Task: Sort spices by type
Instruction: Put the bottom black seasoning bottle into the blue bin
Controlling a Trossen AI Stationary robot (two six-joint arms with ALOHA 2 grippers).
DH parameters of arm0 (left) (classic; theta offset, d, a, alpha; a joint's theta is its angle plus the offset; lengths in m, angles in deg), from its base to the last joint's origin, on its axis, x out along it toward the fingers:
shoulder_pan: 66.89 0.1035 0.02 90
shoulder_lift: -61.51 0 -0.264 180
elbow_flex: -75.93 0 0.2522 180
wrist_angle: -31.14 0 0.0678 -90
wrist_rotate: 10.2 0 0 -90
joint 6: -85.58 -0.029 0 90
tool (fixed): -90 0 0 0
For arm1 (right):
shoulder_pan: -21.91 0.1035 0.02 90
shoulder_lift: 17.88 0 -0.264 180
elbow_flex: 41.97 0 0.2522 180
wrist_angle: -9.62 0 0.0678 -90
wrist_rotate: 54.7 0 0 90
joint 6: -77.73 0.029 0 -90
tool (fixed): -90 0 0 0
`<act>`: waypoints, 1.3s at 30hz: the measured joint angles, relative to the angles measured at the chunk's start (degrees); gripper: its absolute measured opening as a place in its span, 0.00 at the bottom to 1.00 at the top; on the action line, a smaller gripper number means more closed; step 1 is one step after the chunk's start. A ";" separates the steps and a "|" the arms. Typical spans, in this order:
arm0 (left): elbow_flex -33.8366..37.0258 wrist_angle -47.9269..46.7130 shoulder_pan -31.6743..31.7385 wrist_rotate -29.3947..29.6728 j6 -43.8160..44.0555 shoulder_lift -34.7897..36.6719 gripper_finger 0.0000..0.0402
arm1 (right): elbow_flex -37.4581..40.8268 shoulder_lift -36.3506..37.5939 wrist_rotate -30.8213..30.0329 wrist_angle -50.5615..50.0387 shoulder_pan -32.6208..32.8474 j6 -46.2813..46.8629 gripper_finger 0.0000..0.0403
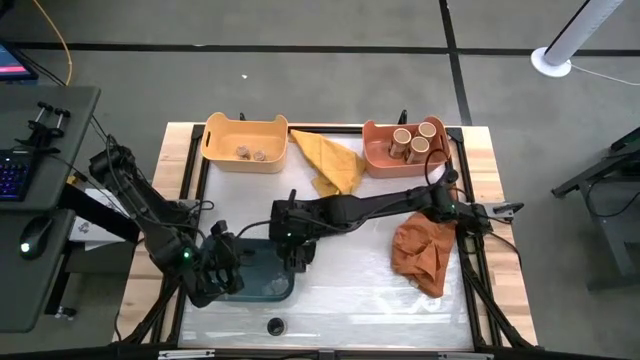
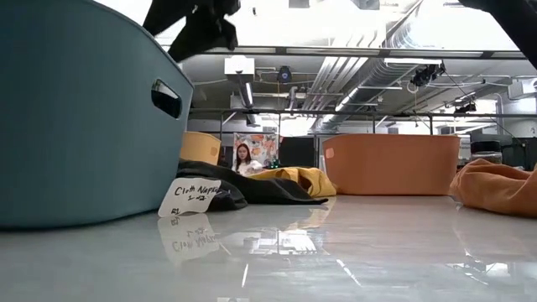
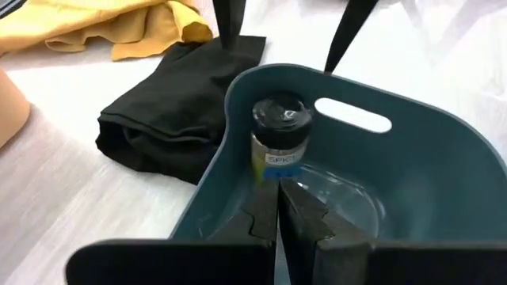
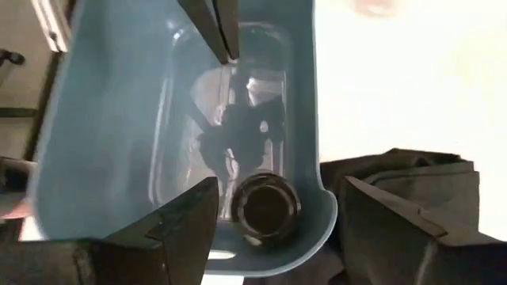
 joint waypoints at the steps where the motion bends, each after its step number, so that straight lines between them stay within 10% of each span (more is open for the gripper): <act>1: 0.00 -0.02 -0.25 -0.02 0.01 0.05 0.00 | -0.01 0.38 0.04 0.08 0.01 -0.01 0.65; 14: 0.00 2.74 -4.76 -0.02 0.58 0.04 0.00 | -0.05 1.95 3.42 -5.19 1.67 3.89 0.65; 24: -0.02 31.93 -5.73 -7.76 -16.54 -1.83 0.02 | -0.05 1.97 6.12 -20.03 9.23 11.23 0.65; 39: -18.51 38.07 -1.49 -26.06 -14.98 -19.35 0.51 | 1.11 4.10 -11.78 -37.16 30.22 21.95 0.65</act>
